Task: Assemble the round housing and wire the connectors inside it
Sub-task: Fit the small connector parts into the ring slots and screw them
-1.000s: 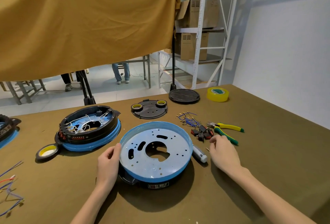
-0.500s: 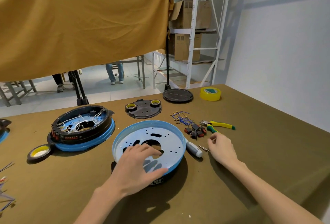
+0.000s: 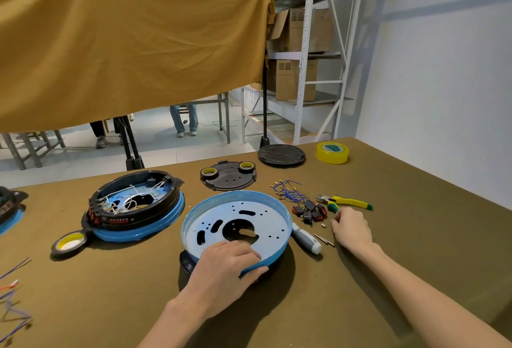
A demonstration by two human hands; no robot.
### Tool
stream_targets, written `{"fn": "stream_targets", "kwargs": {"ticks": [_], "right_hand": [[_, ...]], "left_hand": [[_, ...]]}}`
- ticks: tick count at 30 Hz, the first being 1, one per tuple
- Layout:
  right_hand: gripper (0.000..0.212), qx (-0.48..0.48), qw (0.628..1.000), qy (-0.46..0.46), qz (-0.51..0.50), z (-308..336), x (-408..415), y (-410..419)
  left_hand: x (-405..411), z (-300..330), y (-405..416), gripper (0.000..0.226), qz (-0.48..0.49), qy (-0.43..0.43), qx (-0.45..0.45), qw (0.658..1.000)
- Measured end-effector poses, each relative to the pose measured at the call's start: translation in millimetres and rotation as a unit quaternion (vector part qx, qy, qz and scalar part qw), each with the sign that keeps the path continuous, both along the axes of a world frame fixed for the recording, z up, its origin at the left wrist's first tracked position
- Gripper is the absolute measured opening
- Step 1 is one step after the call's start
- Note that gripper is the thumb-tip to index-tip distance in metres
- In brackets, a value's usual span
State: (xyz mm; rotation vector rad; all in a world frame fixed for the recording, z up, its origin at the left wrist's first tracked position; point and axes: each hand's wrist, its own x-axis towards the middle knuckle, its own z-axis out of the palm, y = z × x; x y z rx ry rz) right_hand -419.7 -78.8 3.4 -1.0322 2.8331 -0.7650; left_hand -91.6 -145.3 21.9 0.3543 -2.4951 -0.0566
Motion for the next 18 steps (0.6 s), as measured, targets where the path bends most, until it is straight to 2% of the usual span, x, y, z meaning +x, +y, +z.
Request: {"fn": "stream_targets", "kwargs": {"ticks": [4,6,8,12,15,18], "right_hand": [[0.015,-0.134,0.991,-0.025,0.001,10.1,8.4,0.9],[0.012,-0.237,0.967,-0.077,0.047,24.2,22.0,0.0],[0.007,-0.314,0.936,-0.117,0.105,43.6,42.2,-2.3],[0.006,-0.399,0.886,-0.122,0.200,76.4,80.6,-12.7],[0.006,-0.432,0.876,-0.071,0.202,88.7,96.0,-24.0],[0.006,-0.445,0.871,-0.097,0.185,85.9,101.5,-33.4]], "left_hand": [[2.7,13.8,-6.0,0.034,0.012,0.078,0.024,0.997],[3.1,24.5,-9.5,0.032,0.016,0.128,0.052,0.990],[3.2,41.9,-10.9,0.032,0.040,0.193,0.125,0.972],[5.6,85.5,-19.7,0.025,0.074,0.326,0.359,0.871],[12.2,104.5,-27.2,0.035,0.111,0.335,0.523,0.776],[19.1,98.5,-36.9,0.042,0.162,0.311,0.653,0.671]]}}
